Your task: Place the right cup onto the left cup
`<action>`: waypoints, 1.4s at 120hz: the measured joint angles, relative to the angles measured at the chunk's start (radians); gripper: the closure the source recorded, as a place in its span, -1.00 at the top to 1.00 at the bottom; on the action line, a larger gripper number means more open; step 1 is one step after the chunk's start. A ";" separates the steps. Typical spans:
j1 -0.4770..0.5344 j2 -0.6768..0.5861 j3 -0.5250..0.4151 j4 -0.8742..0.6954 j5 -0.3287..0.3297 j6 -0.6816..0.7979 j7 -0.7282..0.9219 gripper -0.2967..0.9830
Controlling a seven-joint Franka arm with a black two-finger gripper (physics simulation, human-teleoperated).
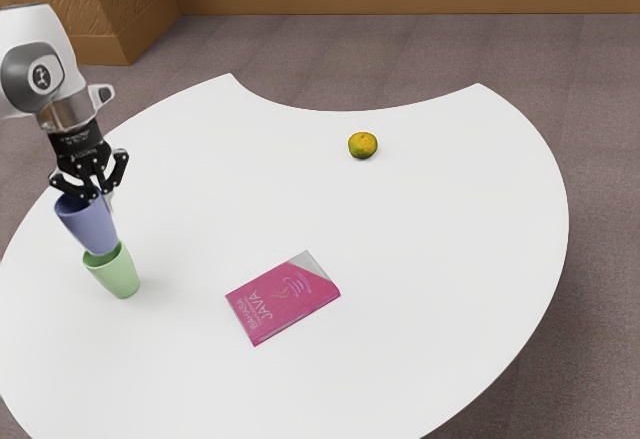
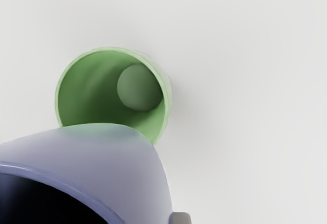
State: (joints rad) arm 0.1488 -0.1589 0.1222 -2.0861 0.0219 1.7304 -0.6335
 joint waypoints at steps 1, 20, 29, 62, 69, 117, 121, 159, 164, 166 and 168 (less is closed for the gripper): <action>0.002 0.001 0.000 0.000 0.000 0.000 0.000 -0.69; 0.025 0.023 0.001 0.002 0.000 0.008 -0.002 -0.69; 0.028 0.033 0.001 0.004 -0.001 0.015 -0.003 -0.69; 0.042 0.066 0.002 0.021 -0.003 0.040 -0.004 -0.69; 0.048 0.063 0.006 0.018 -0.003 0.043 -0.004 -0.69; 0.050 0.084 0.010 0.017 -0.006 0.069 -0.006 -0.69; 0.050 0.087 0.010 0.015 -0.007 0.074 -0.006 -0.69; 0.047 0.104 0.010 0.005 -0.014 0.105 -0.007 -0.69; 0.047 0.104 0.010 0.004 -0.014 0.107 -0.007 -0.69; 0.046 0.104 0.010 0.003 -0.014 0.108 -0.007 -0.69; 0.046 0.103 0.010 0.001 -0.014 0.109 -0.007 -0.69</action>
State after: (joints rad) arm 0.1952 -0.0557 0.1326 -2.0847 0.0079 1.8394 -0.6407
